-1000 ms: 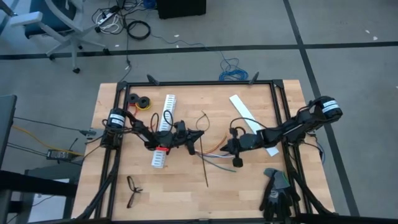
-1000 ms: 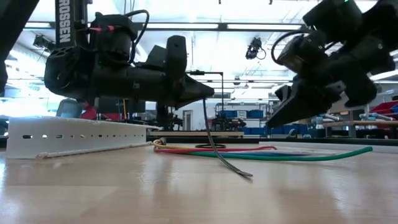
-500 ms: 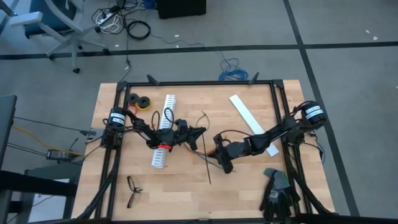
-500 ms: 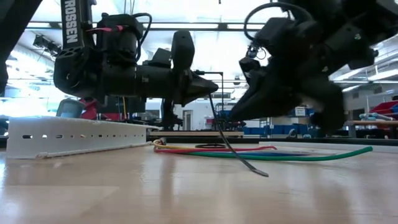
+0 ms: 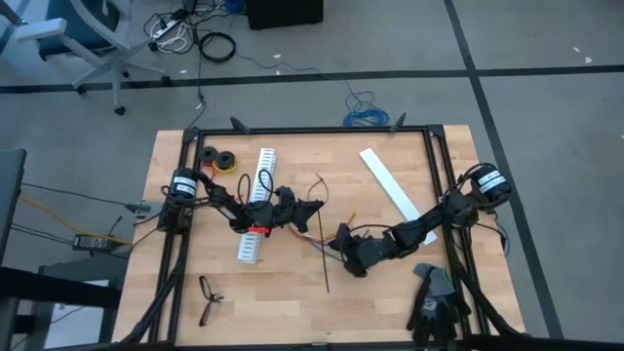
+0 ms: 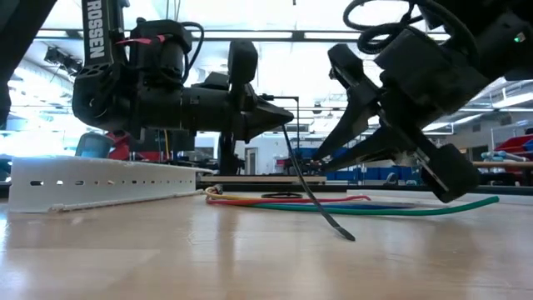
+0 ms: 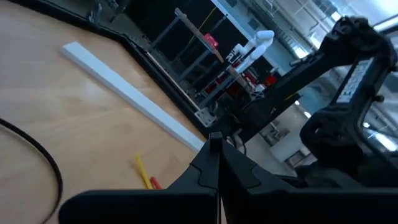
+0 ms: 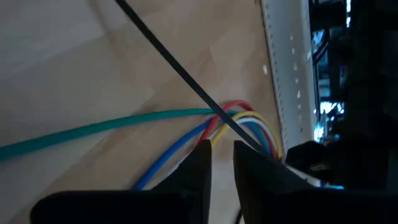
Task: Ziptie cables
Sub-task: Insert the black zip tie into the lock head
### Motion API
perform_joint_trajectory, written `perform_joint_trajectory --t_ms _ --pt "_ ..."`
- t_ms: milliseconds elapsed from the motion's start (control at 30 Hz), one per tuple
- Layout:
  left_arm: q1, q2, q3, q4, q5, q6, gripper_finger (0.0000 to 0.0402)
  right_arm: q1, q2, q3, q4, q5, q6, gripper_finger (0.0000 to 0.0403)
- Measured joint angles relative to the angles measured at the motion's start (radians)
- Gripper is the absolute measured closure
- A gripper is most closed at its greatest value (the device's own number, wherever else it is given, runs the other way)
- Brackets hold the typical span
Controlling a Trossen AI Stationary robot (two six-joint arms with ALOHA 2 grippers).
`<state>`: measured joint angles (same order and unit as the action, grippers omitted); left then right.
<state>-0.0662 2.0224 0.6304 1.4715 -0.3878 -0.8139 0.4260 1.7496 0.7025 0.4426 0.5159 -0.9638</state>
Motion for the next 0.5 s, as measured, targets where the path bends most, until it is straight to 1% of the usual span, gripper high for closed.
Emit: perform_joint_trajectory --t_ms 200,333,500 --pt "0.0 0.0 0.02 0.001 0.0 -0.084 0.0395 0.005 0.0 0.0 0.017 -0.014 -0.083 0.0328" --pt "0.0 0.0 0.053 0.002 -0.001 -0.083 0.0394 0.006 0.0 0.0 0.019 -0.069 -0.117 0.0328" --pt "0.001 0.0 0.078 -0.002 -0.011 -0.082 0.0394 0.009 0.0 0.0 0.016 -0.086 -0.148 0.0329"
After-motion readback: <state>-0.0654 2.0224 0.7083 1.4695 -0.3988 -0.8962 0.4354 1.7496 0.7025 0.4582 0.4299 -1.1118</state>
